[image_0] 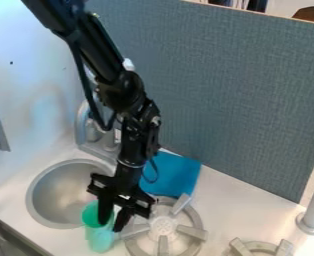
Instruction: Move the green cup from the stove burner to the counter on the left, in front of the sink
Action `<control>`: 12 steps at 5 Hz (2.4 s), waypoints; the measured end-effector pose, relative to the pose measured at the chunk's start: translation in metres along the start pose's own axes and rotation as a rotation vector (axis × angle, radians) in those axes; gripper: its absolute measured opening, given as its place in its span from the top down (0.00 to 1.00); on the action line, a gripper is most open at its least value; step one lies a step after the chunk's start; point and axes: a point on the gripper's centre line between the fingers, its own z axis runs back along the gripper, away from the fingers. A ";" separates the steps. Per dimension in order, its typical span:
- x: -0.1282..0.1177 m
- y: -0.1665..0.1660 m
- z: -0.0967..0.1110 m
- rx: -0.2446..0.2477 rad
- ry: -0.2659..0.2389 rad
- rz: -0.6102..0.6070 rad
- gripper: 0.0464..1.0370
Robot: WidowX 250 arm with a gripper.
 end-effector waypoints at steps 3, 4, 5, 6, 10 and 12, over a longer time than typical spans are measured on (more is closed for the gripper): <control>-0.004 0.007 0.046 -0.023 -0.163 0.015 0.03; -0.004 -0.027 0.056 0.000 -0.220 -0.105 0.03; -0.013 -0.076 0.060 0.015 -0.278 -0.291 0.03; -0.025 -0.111 0.047 0.019 -0.256 -0.440 0.03; -0.036 -0.140 0.021 0.075 -0.168 -0.576 0.03; -0.036 -0.140 0.021 0.075 -0.168 -0.576 0.03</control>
